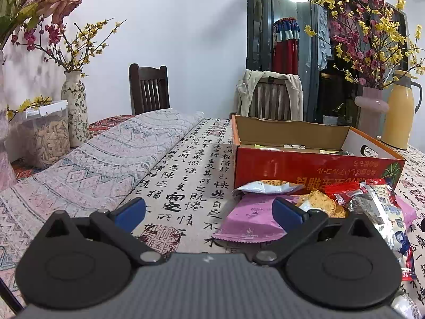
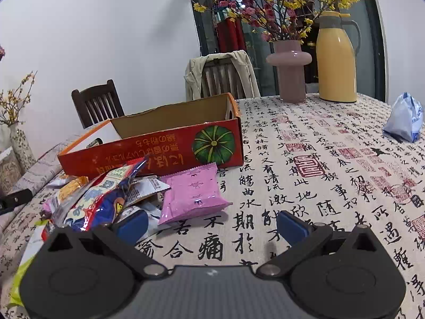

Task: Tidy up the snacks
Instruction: 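Move both tools back from the box to the snack pile, then grasp the white wrapper packet with the right tool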

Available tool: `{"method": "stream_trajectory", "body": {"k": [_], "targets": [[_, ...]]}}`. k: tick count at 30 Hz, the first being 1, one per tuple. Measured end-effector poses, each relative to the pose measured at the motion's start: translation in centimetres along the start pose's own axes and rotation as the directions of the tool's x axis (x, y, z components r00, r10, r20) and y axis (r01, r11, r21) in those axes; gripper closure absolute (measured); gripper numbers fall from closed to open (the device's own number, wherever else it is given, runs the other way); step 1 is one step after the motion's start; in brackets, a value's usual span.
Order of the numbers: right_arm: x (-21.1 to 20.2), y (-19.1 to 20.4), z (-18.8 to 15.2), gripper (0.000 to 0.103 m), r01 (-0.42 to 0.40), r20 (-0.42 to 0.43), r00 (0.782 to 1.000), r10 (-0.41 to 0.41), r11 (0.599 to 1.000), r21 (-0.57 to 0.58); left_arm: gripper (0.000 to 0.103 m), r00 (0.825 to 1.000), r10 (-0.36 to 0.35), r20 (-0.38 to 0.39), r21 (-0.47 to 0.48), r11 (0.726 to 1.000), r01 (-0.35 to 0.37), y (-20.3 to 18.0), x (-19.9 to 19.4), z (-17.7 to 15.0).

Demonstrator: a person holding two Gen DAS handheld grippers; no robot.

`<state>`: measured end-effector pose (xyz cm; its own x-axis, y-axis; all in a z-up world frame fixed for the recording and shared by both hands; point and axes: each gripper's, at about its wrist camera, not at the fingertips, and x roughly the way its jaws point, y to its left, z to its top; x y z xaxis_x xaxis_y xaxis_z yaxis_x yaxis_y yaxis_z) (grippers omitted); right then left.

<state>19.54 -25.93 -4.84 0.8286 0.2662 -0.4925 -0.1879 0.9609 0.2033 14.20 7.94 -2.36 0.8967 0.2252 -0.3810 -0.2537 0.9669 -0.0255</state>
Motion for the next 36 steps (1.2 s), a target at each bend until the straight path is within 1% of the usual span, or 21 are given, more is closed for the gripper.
{"method": "stream_trajectory", "body": {"k": [5, 9, 10, 12, 15, 17, 20, 25, 27, 28, 31, 32, 36], "targets": [[0.2, -0.1, 0.0, 0.0, -0.01, -0.015, 1.0, 0.01, 1.0, 0.015, 0.0, 1.0, 0.002, 0.014, -0.021, 1.0, -0.002, 0.3, -0.2, 0.0], [0.6, -0.3, 0.2, 0.0, -0.008, -0.034, 0.999, 0.008, 1.0, 0.028, 0.0, 0.999, 0.045, -0.004, -0.022, 0.999, -0.045, 0.2, -0.3, 0.3], [0.6, -0.3, 0.2, 0.0, -0.001, -0.039, 0.999, 0.002, 1.0, 0.03, 0.0, 0.999, 0.042, -0.002, -0.031, 0.999, -0.042, 0.2, -0.7, 0.5], [0.5, -0.1, 0.2, 0.0, 0.014, -0.03, 0.999, -0.014, 1.0, 0.019, 0.0, 1.0, 0.012, 0.003, -0.049, 0.999, -0.012, 0.3, -1.9, 0.7], [-0.7, 0.8, -0.2, 0.0, 0.053, 0.021, 0.998, -0.053, 0.998, -0.02, 0.0, 1.0, -0.015, 0.016, -0.033, 0.999, 0.015, 0.1, -3.9, 0.8], [-1.8, 1.4, -0.6, 0.0, 0.02, 0.026, 0.999, -0.02, 1.0, -0.018, 0.0, 0.999, -0.033, 0.013, -0.027, 0.999, 0.033, 0.1, -4.9, 0.7], [-3.4, 2.9, -1.3, 0.0, -0.031, 0.027, 0.999, 0.032, 0.999, -0.031, 0.0, 0.998, -0.056, -0.014, -0.037, 0.998, 0.055, 0.3, -6.0, 0.1], [-5.3, 6.6, -3.2, 0.0, -0.117, 0.009, 0.993, 0.119, 0.986, -0.117, 0.0, 0.994, -0.083, -0.075, -0.054, 0.995, 0.079, 0.8, -7.3, -1.6], [-5.7, 7.7, -3.9, 0.0, -0.133, 0.001, 0.991, 0.135, 0.981, -0.144, 0.0, 0.992, -0.09, -0.087, -0.054, 0.995, 0.085, 0.9, -7.8, -2.1], [-5.8, 8.3, -4.2, 0.003, -0.143, -0.007, 0.99, 0.144, 0.977, -0.157, 0.0, 0.992, -0.09, -0.092, -0.051, 0.995, 0.086, 1.0, -8.1, -2.3], [-5.6, 9.5, -4.8, 0.022, -0.163, -0.038, 0.987, 0.159, 0.97, -0.177, 0.0, 0.991, -0.092, -0.102, -0.051, 0.995, 0.087, 1.2, -8.6, -2.8], [-5.5, 9.7, -4.9, 0.026, -0.169, -0.047, 0.986, 0.163, 0.969, -0.179, 0.0, 0.99, -0.095, -0.102, -0.052, 0.995, 0.091, 1.2, -8.8, -2.9], [-5.5, 10.7, -5.3, 0.029, -0.195, -0.066, 0.981, 0.185, 0.961, -0.195, 0.0, 0.989, -0.104, -0.102, -0.053, 0.994, 0.099, 1.5, -9.3, -3.2]]}}
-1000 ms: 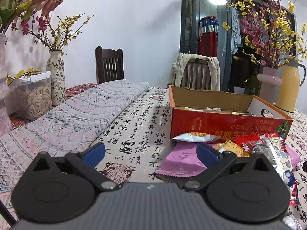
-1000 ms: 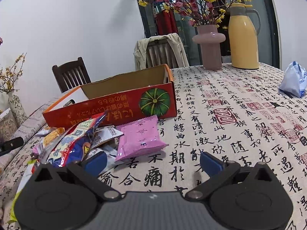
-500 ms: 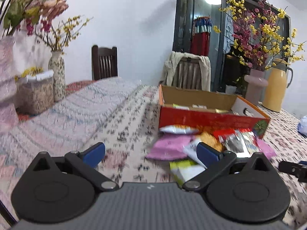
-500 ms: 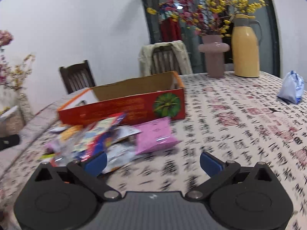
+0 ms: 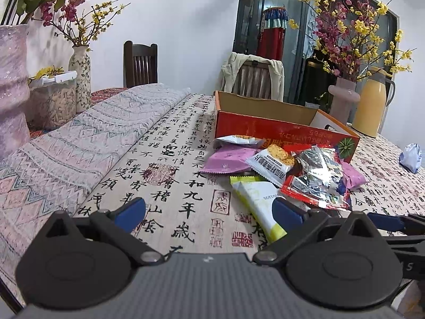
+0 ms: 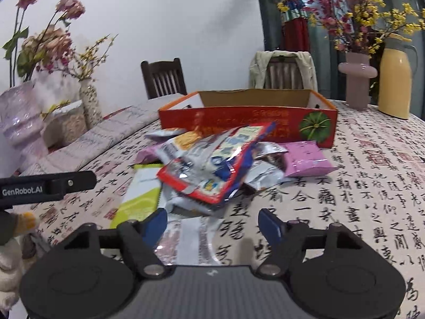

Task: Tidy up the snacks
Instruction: 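Grasp the white wrapper packet with the right tool, then grasp another yellow-green bar with the left tool while the right tool holds the white packet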

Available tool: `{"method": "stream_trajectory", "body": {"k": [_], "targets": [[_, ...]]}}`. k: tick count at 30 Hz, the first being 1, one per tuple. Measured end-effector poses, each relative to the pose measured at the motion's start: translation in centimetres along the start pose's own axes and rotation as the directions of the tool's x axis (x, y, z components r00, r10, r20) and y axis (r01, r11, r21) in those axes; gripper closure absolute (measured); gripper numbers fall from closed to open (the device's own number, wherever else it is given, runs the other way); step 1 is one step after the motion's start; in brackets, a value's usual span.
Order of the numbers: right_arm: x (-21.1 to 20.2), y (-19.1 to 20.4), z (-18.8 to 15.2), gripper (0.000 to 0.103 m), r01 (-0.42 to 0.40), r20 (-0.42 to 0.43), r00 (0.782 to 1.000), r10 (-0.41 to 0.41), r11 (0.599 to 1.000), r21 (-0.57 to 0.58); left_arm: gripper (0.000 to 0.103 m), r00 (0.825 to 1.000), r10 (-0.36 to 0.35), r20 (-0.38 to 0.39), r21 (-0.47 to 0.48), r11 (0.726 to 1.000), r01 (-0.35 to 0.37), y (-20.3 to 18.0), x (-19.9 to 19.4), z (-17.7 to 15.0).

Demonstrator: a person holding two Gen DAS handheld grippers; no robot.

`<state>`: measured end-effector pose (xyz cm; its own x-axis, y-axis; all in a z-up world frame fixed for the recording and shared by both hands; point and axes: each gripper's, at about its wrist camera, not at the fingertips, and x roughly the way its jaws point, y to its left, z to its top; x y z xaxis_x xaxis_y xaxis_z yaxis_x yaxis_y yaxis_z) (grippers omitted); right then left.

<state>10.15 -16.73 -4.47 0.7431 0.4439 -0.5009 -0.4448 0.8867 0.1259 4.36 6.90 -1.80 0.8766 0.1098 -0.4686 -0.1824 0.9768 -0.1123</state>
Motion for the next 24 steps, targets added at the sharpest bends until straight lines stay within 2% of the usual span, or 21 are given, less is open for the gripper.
{"method": "stream_trajectory", "body": {"k": [3, 5, 7, 11, 19, 24], "targets": [[0.4, 0.7, -0.2, 0.035, -0.003, -0.02, 1.0, 0.003, 1.0, -0.019, 0.0, 1.0, -0.003, -0.002, -0.004, 1.0, 0.003, 0.1, -0.1, -0.1], [1.0, 0.8, -0.3, 0.046, -0.007, -0.048, 0.999, 0.006, 1.0, -0.019, 0.0, 1.0, -0.009, -0.001, -0.005, 1.0, 0.009, 0.1, -0.2, -0.1], [1.3, 1.0, -0.5, 0.053, 0.001, -0.064, 0.998, -0.002, 1.0, -0.022, 0.0, 1.0, -0.013, -0.002, -0.006, 1.0, 0.013, 0.1, -0.3, -0.2], [1.1, 1.1, -0.7, 0.059, -0.002, -0.061, 0.998, 0.0, 0.999, -0.032, 0.0, 1.0, -0.016, -0.008, -0.009, 1.0, 0.016, 0.1, -0.3, -0.2], [-1.2, 0.4, -0.7, 0.061, -0.019, 0.003, 1.0, 0.02, 0.998, -0.059, 0.0, 0.999, -0.03, -0.027, 0.001, 1.0, 0.03, -0.9, 0.1, 0.2], [-3.2, -1.6, -1.1, 0.061, 0.011, 0.032, 0.999, -0.009, 0.998, -0.06, 0.0, 0.995, -0.051, -0.08, 0.009, 0.999, 0.052, -2.2, 1.3, 0.6]]}}
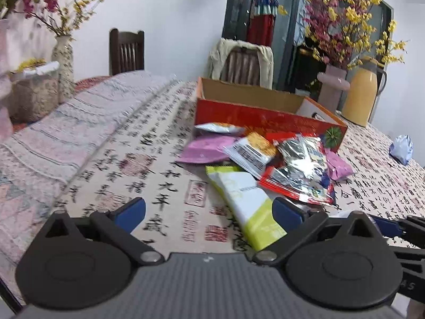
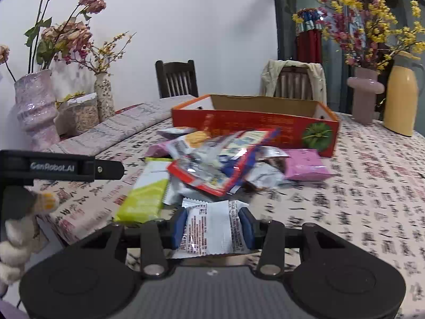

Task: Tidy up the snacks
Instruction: 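Grasp another yellow-green bar with the left tool while the right tool holds the white packet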

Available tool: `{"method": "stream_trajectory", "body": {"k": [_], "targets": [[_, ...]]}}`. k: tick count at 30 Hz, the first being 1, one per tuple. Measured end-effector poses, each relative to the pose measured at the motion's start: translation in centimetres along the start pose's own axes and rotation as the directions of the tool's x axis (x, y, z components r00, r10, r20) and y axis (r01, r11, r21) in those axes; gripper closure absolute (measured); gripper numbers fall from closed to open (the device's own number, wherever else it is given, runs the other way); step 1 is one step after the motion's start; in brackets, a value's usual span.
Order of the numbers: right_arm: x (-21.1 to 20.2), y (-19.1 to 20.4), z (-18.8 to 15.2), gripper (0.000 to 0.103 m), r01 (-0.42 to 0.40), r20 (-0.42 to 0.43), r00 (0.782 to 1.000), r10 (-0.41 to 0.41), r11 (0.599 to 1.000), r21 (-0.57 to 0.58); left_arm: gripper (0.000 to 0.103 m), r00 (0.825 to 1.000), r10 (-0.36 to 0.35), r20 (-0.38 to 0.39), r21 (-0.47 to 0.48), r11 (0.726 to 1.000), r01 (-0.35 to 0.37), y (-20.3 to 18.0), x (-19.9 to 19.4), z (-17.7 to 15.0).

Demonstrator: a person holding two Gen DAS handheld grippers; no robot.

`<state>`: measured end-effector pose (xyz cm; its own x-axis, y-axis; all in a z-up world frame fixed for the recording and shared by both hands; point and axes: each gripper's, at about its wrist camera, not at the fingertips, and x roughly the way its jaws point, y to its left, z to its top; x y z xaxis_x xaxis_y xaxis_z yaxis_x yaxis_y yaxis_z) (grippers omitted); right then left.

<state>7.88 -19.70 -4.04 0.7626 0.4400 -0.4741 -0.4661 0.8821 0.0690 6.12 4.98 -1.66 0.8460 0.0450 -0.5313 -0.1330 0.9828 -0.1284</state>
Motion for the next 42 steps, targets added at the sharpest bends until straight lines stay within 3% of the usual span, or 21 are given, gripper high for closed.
{"method": "stream_trajectory", "body": {"k": [10, 16, 20, 23, 30, 32, 34, 42], "targets": [[-0.6, -5.5, -0.6, 0.061, 0.105, 0.02, 0.994, -0.109, 0.984, 0.143, 0.001, 0.992, 0.042, -0.116, 0.023, 0.999, -0.04, -3.5, 4.1, 0.8], [-0.3, -5.8, -1.3, 0.061, 0.098, 0.011, 0.995, -0.101, 0.983, 0.156, 0.023, 0.984, 0.063, -0.169, 0.007, 0.998, -0.062, -3.8, 5.6, 0.6], [-0.2, -5.7, -1.5, 0.061, 0.097, 0.007, 0.995, -0.099, 0.982, 0.16, 0.039, 0.986, 0.065, -0.152, -0.007, 0.998, -0.067, -3.1, 5.2, 0.5], [-0.2, -5.7, -1.6, 0.061, 0.1, 0.005, 0.995, -0.102, 0.982, 0.161, 0.046, 0.987, 0.076, -0.14, 0.002, 0.997, -0.077, -2.6, 5.0, 0.4], [-0.2, -5.4, -1.6, 0.06, 0.102, 0.003, 0.995, -0.103, 0.983, 0.153, 0.046, 0.987, 0.113, -0.111, 0.051, 0.993, -0.107, -2.6, 5.5, 0.3], [-0.2, -5.3, -1.6, 0.06, 0.102, 0.003, 0.995, -0.103, 0.983, 0.151, 0.054, 0.988, 0.121, -0.093, 0.077, 0.991, -0.114, -2.9, 5.7, 0.2], [-0.3, -5.4, -1.7, 0.06, 0.103, 0.003, 0.994, -0.105, 0.983, 0.151, 0.063, 0.991, 0.104, -0.088, 0.081, 0.992, -0.097, -2.9, 5.6, 0.1], [-0.3, -5.5, -1.7, 0.06, 0.105, 0.005, 0.994, -0.107, 0.983, 0.153, 0.064, 0.994, 0.065, -0.086, 0.094, 0.994, -0.057, -2.4, 4.0, -0.8]]}}
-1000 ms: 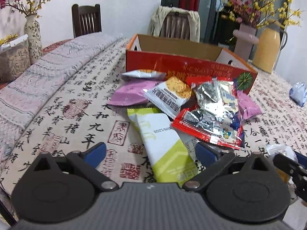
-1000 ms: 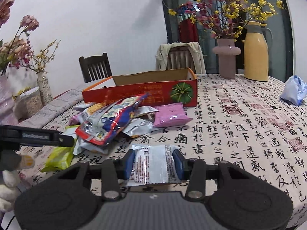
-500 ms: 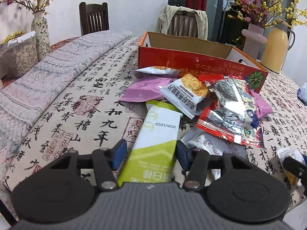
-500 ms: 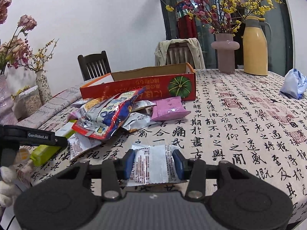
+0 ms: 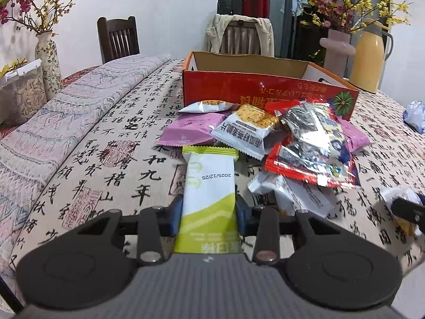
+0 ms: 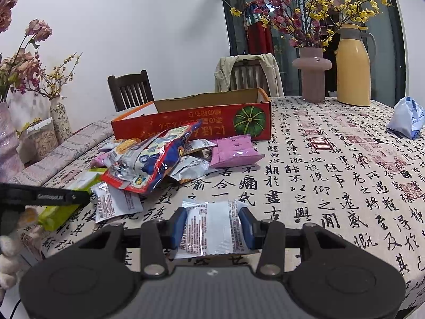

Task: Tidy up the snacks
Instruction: 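Grasp another yellow-green bar with the left tool while the right tool holds the white packet, then carry the bar and white packet into the orange box and open both tools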

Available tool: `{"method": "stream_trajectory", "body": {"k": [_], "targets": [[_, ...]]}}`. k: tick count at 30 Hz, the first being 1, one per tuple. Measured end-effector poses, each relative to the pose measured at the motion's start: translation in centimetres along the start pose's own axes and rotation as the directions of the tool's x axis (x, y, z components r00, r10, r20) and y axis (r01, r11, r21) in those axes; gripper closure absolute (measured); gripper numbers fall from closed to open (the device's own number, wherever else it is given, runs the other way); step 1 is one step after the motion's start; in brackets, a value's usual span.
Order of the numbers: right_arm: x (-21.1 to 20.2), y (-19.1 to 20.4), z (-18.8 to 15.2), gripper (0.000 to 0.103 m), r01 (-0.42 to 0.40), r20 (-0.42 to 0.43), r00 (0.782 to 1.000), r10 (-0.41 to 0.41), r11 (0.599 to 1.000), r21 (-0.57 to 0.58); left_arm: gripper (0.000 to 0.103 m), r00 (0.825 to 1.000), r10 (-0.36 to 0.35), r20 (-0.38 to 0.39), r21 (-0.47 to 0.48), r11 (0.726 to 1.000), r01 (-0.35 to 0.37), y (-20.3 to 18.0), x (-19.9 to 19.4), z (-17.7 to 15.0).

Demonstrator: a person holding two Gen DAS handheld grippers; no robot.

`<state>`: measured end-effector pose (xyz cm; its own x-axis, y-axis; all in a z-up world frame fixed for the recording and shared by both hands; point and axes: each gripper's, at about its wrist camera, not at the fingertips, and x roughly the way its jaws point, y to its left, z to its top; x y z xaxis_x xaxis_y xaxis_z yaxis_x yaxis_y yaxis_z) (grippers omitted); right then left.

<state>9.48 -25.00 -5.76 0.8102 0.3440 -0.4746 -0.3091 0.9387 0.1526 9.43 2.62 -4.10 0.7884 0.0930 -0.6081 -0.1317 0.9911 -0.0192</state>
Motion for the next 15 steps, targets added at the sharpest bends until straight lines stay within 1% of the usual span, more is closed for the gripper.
{"method": "stream_trajectory", "body": {"k": [6, 9, 15], "targets": [[-0.1, 0.0, 0.0, 0.06, 0.004, 0.004, 1.0, -0.004, 1.0, -0.001, 0.064, 1.0, -0.02, 0.018, -0.002, 1.0, 0.02, 0.7, -1.6, -0.4], [-0.2, 0.0, 0.2, 0.06, 0.008, 0.013, 1.0, -0.008, 1.0, -0.001, 0.064, 0.998, -0.029, 0.053, -0.003, 1.0, 0.029, 1.0, -2.9, -0.1], [-0.5, 0.3, 1.4, 0.06, 0.026, 0.054, 0.998, -0.025, 0.999, -0.019, 0.064, 0.991, -0.034, 0.131, 0.002, 0.999, 0.034, 0.9, -4.7, 1.8]]}}
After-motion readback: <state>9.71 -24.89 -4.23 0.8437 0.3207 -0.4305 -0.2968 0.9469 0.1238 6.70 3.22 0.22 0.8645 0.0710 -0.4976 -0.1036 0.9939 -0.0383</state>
